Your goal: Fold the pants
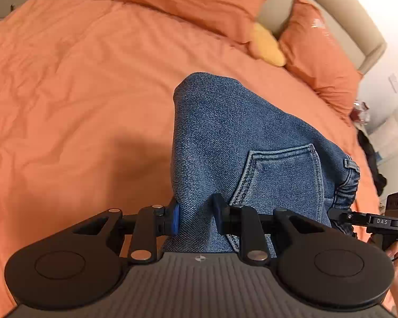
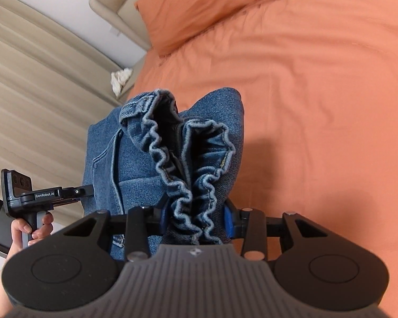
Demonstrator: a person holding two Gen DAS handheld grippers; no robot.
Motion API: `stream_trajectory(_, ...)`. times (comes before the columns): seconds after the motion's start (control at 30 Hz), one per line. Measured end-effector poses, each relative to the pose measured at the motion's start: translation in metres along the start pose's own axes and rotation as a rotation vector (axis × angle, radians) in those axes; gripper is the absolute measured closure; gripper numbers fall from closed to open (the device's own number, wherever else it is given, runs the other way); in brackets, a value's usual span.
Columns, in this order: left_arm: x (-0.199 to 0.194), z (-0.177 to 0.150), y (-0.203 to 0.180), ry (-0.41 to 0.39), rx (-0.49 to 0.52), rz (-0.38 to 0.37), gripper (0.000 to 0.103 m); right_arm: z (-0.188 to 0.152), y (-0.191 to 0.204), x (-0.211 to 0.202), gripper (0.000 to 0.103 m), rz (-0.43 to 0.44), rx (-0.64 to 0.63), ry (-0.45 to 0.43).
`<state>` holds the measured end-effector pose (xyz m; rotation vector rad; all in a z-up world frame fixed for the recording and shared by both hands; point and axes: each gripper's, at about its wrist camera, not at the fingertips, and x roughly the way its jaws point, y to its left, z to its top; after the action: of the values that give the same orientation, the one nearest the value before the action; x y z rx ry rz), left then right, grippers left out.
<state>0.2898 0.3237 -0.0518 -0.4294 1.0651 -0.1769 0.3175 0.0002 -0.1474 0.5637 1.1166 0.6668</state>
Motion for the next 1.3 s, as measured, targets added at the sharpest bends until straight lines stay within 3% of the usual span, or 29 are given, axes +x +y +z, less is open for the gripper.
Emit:
stream_trajectory(0.23,0.049,0.012,0.058,0.062,-0.024,0.030,0.076,0.012,-0.013,0.079,0.067,-0.047,0.023,0.117)
stream_trajectory(0.47,0.102,0.011,0.082,0.122,-0.002,0.022,0.075,0.025,-0.040,0.118,0.066,-0.063,0.037,0.184)
stream_trajectory(0.63,0.111,0.012,0.088,0.137,-0.001,-0.003,0.072,0.033,-0.043,0.141,0.063,-0.078,0.020,0.206)
stream_trajectory(0.77,0.102,0.009,0.081,0.113,-0.002,0.028,0.065,0.038,-0.031,0.144,0.058,-0.108,0.005,0.198)
stream_trajectory(0.87,0.085,0.006,0.070,0.077,0.065,0.083,0.062,0.040,-0.005,0.125,0.046,-0.181,-0.122,0.152)
stream_trajectory(0.97,0.069,0.006,0.055,0.038,0.129,0.136,0.062,0.047,0.032,0.103,0.047,-0.249,-0.291,0.079)
stream_trajectory(1.03,0.061,0.008,0.047,-0.003,0.154,0.157,0.062,0.054,0.058,0.094,0.056,-0.261,-0.356,0.036)
stream_trajectory(1.1,0.058,0.014,0.041,-0.046,0.146,0.159,0.062,0.060,0.083,0.098,0.081,-0.266,-0.433,0.014)
stream_trajectory(1.2,0.065,0.022,0.033,-0.094,0.138,0.162,0.062,0.062,0.099,0.121,0.092,-0.309,-0.526,0.020)
stream_trajectory(1.3,0.079,0.025,0.037,-0.099,0.103,0.146,0.069,0.066,0.085,0.150,0.103,-0.403,-0.544,0.049)
